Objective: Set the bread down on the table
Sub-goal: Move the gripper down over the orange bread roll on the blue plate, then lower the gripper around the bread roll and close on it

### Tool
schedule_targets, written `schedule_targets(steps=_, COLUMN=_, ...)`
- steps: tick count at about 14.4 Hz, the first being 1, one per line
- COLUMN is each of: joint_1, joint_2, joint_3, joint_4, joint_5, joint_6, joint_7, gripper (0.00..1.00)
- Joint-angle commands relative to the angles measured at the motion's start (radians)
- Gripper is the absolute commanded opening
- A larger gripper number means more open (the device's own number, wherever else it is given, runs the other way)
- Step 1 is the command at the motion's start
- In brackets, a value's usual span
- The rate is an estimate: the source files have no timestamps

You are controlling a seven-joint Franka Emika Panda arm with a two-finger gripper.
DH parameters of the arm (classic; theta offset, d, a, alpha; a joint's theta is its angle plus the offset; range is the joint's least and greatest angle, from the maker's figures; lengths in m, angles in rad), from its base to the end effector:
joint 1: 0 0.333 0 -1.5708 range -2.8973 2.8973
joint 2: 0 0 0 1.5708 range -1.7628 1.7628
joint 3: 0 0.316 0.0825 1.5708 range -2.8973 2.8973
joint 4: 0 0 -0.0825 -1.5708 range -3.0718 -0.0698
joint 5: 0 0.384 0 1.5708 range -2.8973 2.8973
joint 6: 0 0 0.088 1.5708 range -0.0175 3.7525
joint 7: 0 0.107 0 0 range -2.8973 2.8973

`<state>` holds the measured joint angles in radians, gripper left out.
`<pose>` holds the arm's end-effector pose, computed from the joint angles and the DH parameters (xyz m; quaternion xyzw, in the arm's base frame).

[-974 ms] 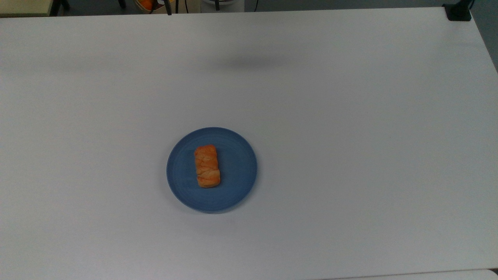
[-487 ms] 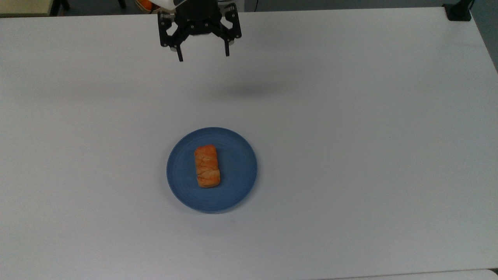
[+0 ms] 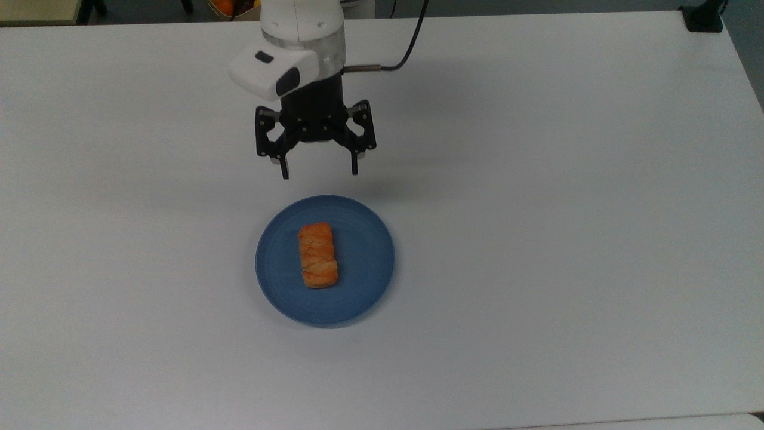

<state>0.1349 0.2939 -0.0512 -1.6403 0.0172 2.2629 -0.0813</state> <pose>0.6738 0.0607 0.4795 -0.9833 -0.0793 -0.1638 0.0005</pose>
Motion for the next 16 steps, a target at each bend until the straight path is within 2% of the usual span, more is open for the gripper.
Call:
schedule_targets(steps=1, joint_1=0.017, joint_2=0.071, joint_3=-0.007, joint_4=0.005, joint_5=-0.014, joint_6=0.087, joint_7=0.048, gripper=1.0)
schedule_targets(steps=6, joint_1=0.009, joint_2=0.149, joint_3=-0.007, joint_4=0.004, joint_5=-0.045, joint_6=0.178, joint_7=0.048, gripper=1.0)
schedule_targets(steps=9, joint_1=0.006, joint_2=0.192, joint_3=-0.007, joint_4=0.016, joint_5=-0.094, joint_6=0.214, joint_7=0.051, gripper=1.0)
schedule_targets(steps=16, joint_1=-0.001, joint_2=0.257, joint_3=-0.007, joint_4=0.016, joint_5=-0.095, joint_6=0.325, joint_7=0.074, gripper=1.0)
